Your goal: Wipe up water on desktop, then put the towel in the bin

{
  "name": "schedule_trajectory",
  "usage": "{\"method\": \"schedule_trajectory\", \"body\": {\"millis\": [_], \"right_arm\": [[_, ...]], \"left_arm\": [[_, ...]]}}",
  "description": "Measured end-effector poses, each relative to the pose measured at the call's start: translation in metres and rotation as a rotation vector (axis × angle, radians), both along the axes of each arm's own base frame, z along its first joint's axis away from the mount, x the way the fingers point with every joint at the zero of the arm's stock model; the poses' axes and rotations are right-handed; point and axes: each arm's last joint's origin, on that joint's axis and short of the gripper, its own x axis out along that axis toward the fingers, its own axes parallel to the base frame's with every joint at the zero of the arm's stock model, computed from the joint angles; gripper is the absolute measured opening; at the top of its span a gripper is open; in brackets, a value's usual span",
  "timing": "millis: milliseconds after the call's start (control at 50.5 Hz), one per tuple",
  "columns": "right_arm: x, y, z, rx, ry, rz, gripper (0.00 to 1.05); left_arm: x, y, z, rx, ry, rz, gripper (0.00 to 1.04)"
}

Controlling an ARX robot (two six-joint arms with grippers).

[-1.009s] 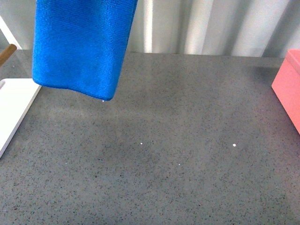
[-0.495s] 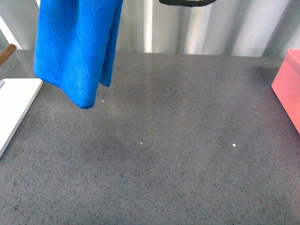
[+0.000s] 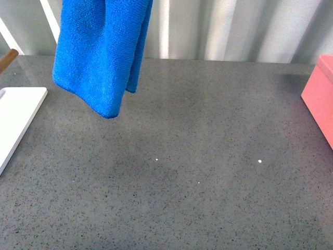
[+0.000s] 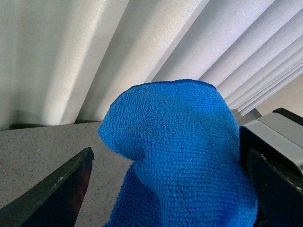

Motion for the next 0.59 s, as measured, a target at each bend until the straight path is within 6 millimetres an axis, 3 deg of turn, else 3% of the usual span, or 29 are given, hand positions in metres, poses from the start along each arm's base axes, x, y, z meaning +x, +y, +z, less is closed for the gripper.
{"method": "schedule_trajectory", "body": {"millis": [59, 158, 237, 396, 594], "right_arm": [[0.0, -0.001, 0.0, -0.01, 0.006, -0.001, 0.08], [-0.002, -0.002, -0.005, -0.017, 0.017, -0.001, 0.08], [-0.003, -0.002, -0.007, -0.021, 0.024, -0.001, 0.07], [-0.002, -0.005, -0.008, -0.023, 0.023, -0.021, 0.07], [-0.002, -0.008, -0.012, -0.025, 0.028, -0.03, 0.07]], "left_arm": [[-0.001, -0.001, -0.001, 0.022, -0.018, 0.025, 0.96], [-0.016, 0.006, -0.009, 0.198, -0.23, 0.405, 0.78], [-0.033, 0.015, -0.018, 0.277, -0.268, 0.541, 0.67], [-0.067, 0.036, -0.041, 0.346, -0.289, 0.602, 0.42], [-0.095, 0.048, -0.067, 0.377, -0.27, 0.593, 0.17]]}}
